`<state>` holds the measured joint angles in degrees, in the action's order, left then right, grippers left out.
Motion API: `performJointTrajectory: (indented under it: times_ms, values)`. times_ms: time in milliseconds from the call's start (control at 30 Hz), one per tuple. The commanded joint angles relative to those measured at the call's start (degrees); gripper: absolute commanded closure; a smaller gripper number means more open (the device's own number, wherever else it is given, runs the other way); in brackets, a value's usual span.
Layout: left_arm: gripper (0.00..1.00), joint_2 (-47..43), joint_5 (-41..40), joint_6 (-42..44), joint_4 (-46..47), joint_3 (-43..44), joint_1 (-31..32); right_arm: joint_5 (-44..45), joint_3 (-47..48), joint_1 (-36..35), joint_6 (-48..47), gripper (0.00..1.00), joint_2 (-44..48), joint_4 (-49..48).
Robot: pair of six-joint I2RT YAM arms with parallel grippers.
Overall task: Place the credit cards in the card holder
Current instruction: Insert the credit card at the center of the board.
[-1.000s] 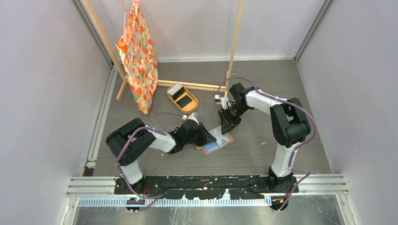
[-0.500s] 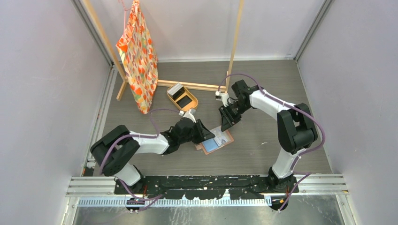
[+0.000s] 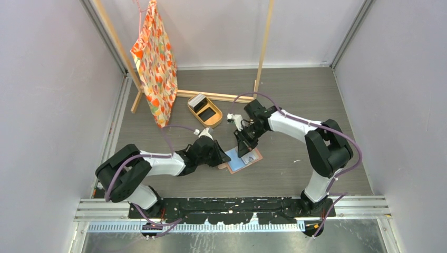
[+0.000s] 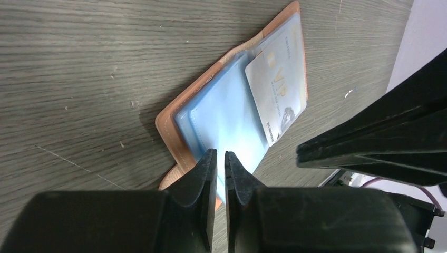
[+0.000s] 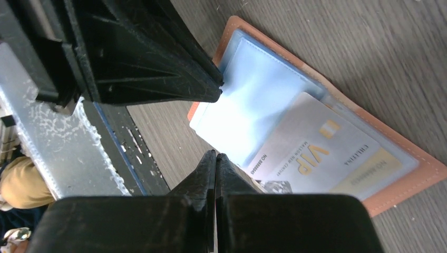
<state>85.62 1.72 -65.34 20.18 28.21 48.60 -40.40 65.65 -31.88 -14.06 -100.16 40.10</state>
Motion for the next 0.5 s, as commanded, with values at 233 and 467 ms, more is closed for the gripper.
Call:
performJointTrajectory:
  times_ms: [233,467]
  values:
    - [0.91,-1.9,-3.0,0.6,-2.0,-0.3,-0.3,12.7,-0.4,-7.8,7.3,0.99,-1.4,-7.9]
    - [0.92,-1.7,-3.0,0.7,-2.0,-0.3,-0.3,17.2,0.6,-9.8,6.0,0.99,-4.3,-6.3]
